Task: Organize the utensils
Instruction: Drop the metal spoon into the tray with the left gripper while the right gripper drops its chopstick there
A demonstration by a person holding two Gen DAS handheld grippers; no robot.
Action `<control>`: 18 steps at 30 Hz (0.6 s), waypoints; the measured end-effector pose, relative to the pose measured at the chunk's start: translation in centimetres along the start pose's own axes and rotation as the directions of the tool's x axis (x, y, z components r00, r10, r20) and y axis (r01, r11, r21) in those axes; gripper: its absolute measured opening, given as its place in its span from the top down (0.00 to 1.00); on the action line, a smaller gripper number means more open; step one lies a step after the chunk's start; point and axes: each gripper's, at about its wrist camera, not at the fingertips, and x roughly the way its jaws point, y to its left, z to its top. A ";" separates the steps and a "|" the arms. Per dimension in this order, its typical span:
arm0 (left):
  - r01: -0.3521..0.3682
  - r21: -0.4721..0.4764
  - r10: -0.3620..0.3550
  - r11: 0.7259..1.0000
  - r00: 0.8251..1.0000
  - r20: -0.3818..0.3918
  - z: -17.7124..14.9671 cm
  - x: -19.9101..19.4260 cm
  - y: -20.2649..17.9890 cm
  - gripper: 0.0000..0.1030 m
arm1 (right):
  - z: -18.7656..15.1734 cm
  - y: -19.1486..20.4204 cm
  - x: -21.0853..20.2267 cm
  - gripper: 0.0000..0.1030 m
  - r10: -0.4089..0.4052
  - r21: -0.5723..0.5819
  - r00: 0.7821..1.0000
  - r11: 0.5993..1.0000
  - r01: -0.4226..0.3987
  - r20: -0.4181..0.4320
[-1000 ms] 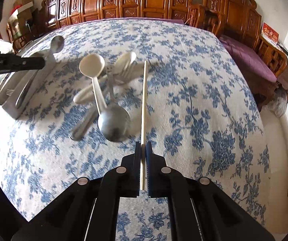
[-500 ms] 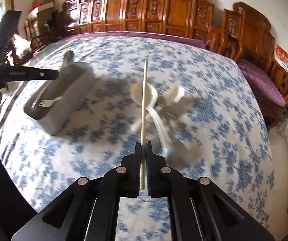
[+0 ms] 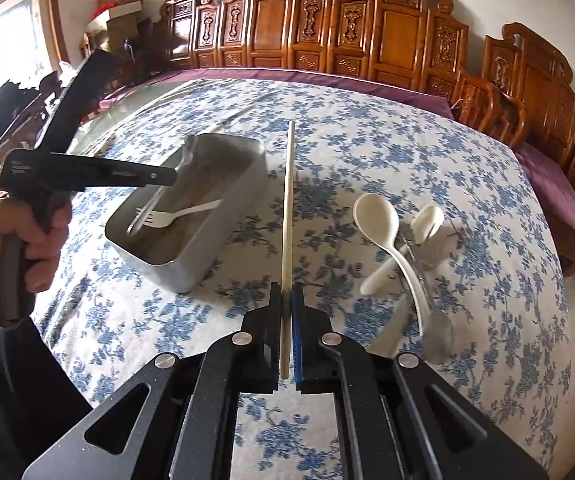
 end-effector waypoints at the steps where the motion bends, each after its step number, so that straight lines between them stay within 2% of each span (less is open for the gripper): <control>1: -0.004 0.002 0.004 1.000 1.000 -0.001 0.0 0.1 0.1 0.99 | 0.1 0.2 0.0 0.94 0.003 -0.001 1.000 1.000 -0.003 -0.001; 14: -0.005 0.003 0.005 1.000 0.999 -0.039 -1.1 0.7 1.1 0.99 | 0.4 1.7 0.8 0.94 0.018 -0.004 1.000 1.000 -0.018 -0.016; 18: 0.000 0.001 0.001 1.000 1.000 -0.031 -1.4 -0.4 1.6 0.93 | 0.8 2.3 1.0 0.94 0.027 -0.003 1.000 1.000 -0.027 -0.014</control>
